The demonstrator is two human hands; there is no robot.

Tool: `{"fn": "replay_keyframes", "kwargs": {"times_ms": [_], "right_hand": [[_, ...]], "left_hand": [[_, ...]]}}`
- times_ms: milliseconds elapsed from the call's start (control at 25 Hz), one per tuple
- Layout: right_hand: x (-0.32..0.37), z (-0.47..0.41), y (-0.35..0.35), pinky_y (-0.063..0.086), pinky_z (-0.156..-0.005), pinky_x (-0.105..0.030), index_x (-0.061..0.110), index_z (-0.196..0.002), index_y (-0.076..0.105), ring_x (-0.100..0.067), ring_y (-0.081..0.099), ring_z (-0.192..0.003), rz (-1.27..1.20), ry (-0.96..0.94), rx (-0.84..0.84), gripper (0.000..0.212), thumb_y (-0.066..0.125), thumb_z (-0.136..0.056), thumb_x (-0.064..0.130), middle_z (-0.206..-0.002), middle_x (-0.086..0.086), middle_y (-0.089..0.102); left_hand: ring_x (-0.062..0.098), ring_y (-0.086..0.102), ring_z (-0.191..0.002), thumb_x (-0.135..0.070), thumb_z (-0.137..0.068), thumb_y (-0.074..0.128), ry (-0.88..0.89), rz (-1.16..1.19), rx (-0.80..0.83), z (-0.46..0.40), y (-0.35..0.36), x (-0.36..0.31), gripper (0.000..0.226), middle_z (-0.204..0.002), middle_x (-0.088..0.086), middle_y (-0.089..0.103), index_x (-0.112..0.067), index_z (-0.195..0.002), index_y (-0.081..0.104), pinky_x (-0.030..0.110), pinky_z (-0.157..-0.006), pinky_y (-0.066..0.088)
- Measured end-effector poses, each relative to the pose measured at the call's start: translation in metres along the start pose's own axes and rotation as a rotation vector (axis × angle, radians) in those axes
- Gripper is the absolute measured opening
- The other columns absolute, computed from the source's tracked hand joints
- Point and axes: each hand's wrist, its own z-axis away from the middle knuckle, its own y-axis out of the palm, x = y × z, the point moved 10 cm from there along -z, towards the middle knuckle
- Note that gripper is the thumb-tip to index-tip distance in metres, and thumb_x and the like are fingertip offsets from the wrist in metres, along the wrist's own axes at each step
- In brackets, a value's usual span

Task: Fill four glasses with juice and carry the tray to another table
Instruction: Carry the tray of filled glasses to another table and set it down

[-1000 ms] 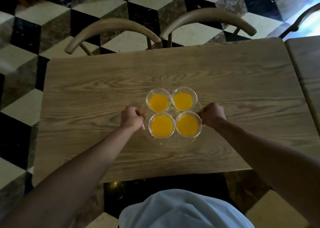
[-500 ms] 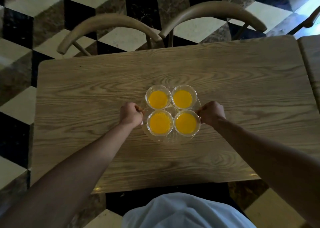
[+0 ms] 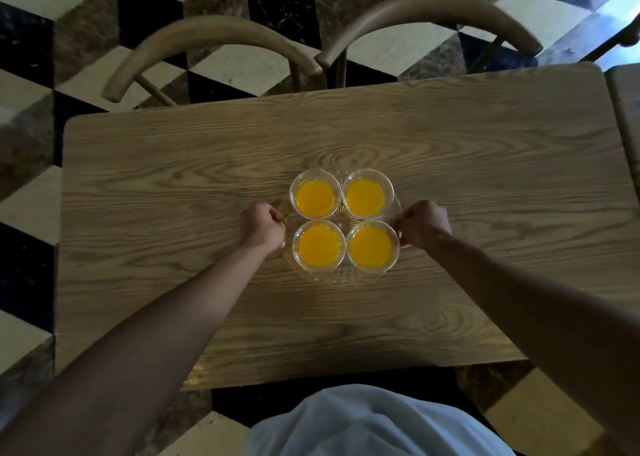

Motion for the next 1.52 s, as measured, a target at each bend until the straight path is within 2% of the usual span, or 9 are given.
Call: {"fn": "replay_keyframes", "kwargs": {"times_ms": [80, 200, 480, 640, 800, 1120, 1360, 1520], "right_hand": [[-0.002, -0.001, 0.002, 0.065, -0.062, -0.039, 0.002, -0.067, 0.076, -0.02, 0.075, -0.055, -0.016, 0.01, 0.007, 0.016, 0.075, -0.083, 0.006, -0.064, -0.01, 0.075], [-0.004, -0.002, 0.005, 0.065, -0.061, -0.04, 0.002, -0.067, 0.075, -0.019, 0.075, -0.053, -0.022, 0.016, 0.018, 0.016, 0.074, -0.083, 0.005, -0.063, -0.01, 0.075], [-0.007, -0.002, 0.008, 0.065, -0.061, -0.041, 0.002, -0.07, 0.075, -0.02, 0.075, -0.054, -0.052, 0.031, 0.019, 0.019, 0.077, -0.086, 0.01, -0.064, -0.009, 0.075], [-0.008, -0.004, 0.008, 0.065, -0.06, -0.041, 0.004, -0.066, 0.075, -0.02, 0.075, -0.054, -0.049, 0.024, 0.01, 0.021, 0.077, -0.086, 0.01, -0.062, -0.009, 0.075], [-0.01, -0.007, 0.009, 0.065, -0.056, -0.04, 0.002, -0.068, 0.075, -0.02, 0.075, -0.052, -0.045, 0.029, 0.01, 0.018, 0.077, -0.086, 0.008, -0.062, -0.01, 0.075], [-0.014, -0.011, 0.012, 0.065, -0.056, -0.038, 0.004, -0.068, 0.076, -0.018, 0.074, -0.051, -0.033, 0.005, -0.002, 0.019, 0.075, -0.087, 0.009, -0.06, -0.008, 0.074], [-0.012, -0.008, 0.012, 0.066, -0.063, -0.041, 0.002, -0.073, 0.077, -0.021, 0.076, -0.058, -0.087, -0.009, 0.027, 0.018, 0.076, -0.088, 0.012, -0.066, -0.011, 0.076], [-0.013, -0.007, 0.009, 0.066, -0.065, -0.041, 0.005, -0.067, 0.077, -0.021, 0.076, -0.055, -0.106, -0.005, 0.027, 0.022, 0.082, -0.084, 0.019, -0.06, -0.009, 0.075]], "left_hand": [[0.033, 0.075, -0.069, 0.013, -0.088, 0.054, -0.008, 0.006, 0.012, -0.002, 0.002, 0.002, 0.021, -0.087, 0.02, 0.078, 0.003, -0.09, 0.073, 0.04, -0.064, 0.065], [0.034, 0.077, -0.072, 0.014, -0.088, 0.055, -0.009, -0.012, 0.019, -0.005, 0.004, 0.005, 0.022, -0.087, 0.021, 0.078, 0.002, -0.089, 0.074, 0.043, -0.068, 0.066], [0.027, 0.073, -0.067, 0.012, -0.09, 0.058, -0.007, -0.029, 0.024, -0.008, 0.007, 0.006, 0.019, -0.085, 0.016, 0.076, 0.001, -0.091, 0.074, 0.034, -0.06, 0.062], [0.033, 0.076, -0.065, 0.01, -0.088, 0.056, -0.005, -0.014, 0.021, -0.011, 0.01, 0.008, 0.02, -0.077, 0.02, 0.077, 0.001, -0.087, 0.073, 0.041, -0.065, 0.066], [0.03, 0.074, -0.062, 0.009, -0.091, 0.056, -0.004, -0.027, 0.028, -0.013, 0.013, 0.009, 0.02, -0.08, 0.018, 0.077, 0.0, -0.089, 0.074, 0.036, -0.059, 0.062], [0.035, 0.077, -0.066, 0.008, -0.088, 0.056, 0.013, -0.006, 0.023, -0.015, 0.016, 0.011, 0.019, -0.079, 0.018, 0.078, -0.001, -0.084, 0.073, 0.047, -0.066, 0.066], [0.031, 0.076, -0.074, 0.003, -0.086, 0.064, 0.054, -0.045, 0.009, -0.013, 0.014, 0.01, 0.014, -0.085, 0.013, 0.079, -0.006, -0.088, 0.074, 0.045, -0.074, 0.066], [0.03, 0.076, -0.078, -0.008, -0.089, 0.069, 0.049, -0.075, 0.015, -0.009, 0.009, 0.008, 0.007, -0.083, 0.011, 0.077, -0.007, -0.092, 0.076, 0.043, -0.078, 0.065]]}}
